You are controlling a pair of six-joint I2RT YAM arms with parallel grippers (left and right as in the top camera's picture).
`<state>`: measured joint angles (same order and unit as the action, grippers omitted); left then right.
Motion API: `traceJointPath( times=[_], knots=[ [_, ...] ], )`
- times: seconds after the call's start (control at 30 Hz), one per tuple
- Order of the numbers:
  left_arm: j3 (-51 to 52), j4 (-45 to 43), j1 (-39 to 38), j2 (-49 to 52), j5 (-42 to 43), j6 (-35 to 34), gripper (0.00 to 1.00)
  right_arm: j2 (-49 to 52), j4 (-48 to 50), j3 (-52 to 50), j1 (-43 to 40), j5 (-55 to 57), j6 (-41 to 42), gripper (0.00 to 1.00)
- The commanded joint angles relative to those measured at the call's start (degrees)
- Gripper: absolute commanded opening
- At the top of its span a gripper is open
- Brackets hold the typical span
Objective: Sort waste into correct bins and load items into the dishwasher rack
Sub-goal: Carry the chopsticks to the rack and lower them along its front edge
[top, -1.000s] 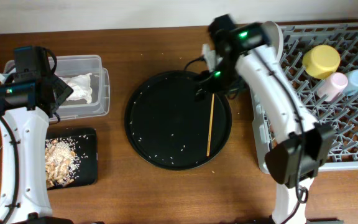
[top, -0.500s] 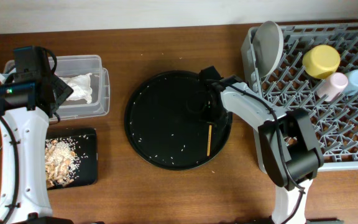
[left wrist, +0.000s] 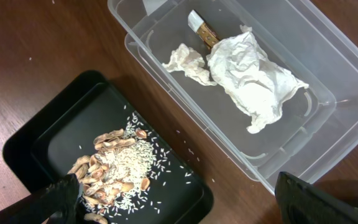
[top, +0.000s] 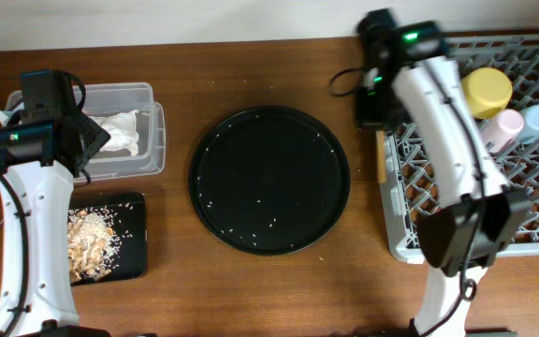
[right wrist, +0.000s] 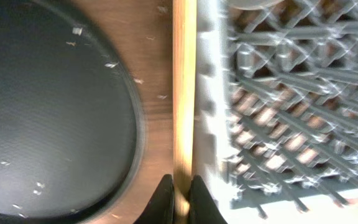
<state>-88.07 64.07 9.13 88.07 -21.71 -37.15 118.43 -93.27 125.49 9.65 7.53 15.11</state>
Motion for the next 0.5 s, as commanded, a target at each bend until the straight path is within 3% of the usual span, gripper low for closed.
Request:
traceJointPath(
  times=[0.0,0.23,0.37,0.47],
  knots=[
    [-0.15,0.07,0.04,-0.28,-0.59,0.31,0.99,0.00,-0.79,-1.25,-5.49,1.25,-10.36,0.04],
    [-0.15,0.07,0.04,-0.28,-0.59,0.31,0.99,0.00,6.60,-10.80,-9.73,-4.31,-14.91,0.04],
    [-0.15,0.07,0.04,-0.28,-0.59,0.31,0.99,0.00,6.99,-11.06,-9.70,-4.33,-14.67,0.29],
    [-0.15,0.07,0.04,-0.28,-0.59,0.31,0.99,0.00,6.12,-11.06,-9.70,-6.01,-14.25,0.33]
  ],
)
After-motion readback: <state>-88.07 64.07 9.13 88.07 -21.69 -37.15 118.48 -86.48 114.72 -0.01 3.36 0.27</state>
